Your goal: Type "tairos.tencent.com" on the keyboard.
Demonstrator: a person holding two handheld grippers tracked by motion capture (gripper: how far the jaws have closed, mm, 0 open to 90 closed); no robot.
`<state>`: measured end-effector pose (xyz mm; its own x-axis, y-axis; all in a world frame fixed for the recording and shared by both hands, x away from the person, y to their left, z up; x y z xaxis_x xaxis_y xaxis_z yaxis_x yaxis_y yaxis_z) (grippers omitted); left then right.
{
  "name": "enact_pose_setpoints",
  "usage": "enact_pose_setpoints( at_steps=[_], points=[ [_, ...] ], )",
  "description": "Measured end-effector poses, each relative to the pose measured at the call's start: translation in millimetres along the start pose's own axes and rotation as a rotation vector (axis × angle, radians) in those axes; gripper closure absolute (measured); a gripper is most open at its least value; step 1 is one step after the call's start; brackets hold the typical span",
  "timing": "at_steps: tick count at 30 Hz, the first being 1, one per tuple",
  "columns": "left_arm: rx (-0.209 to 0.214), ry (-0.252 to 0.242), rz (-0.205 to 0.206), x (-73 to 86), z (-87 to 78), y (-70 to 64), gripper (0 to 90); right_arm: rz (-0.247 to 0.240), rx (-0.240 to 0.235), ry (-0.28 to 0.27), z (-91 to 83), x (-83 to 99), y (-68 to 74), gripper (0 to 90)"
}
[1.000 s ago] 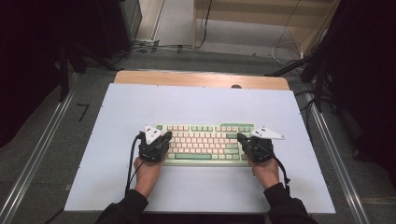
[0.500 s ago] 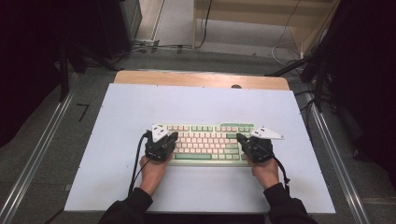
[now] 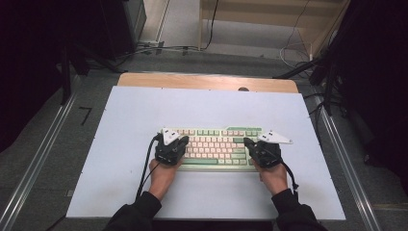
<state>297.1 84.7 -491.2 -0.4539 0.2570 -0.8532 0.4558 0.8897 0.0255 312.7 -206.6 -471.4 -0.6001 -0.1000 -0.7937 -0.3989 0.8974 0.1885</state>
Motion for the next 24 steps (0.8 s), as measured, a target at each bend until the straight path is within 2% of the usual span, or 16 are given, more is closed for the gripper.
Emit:
enact_pose_setpoints(
  at_steps=[10, 24],
  points=[
    [0.018, 0.01, -0.013, -1.9, 6.8, -4.5, 90.0, 0.0, 0.0, 0.0, -0.1, 0.1, 0.2, 87.4],
    [0.042, 0.021, -0.011, -3.0, 11.6, -9.8, 90.0, -0.002, -0.003, -0.001, 0.0, 0.3, 1.0, 87.4]
  ],
)
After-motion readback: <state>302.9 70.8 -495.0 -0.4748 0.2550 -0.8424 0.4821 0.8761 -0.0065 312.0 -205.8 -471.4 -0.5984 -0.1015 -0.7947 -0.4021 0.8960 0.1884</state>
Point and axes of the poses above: each handheld gripper's, and its own axes: z roughly forward along the jaws, x roughly out of its underside, y roughly to its left, the point moved 1 cm from there along z, roughly forward along the jaws, and after that the axes turned 11 degrees about z, right-handed, at the moved point
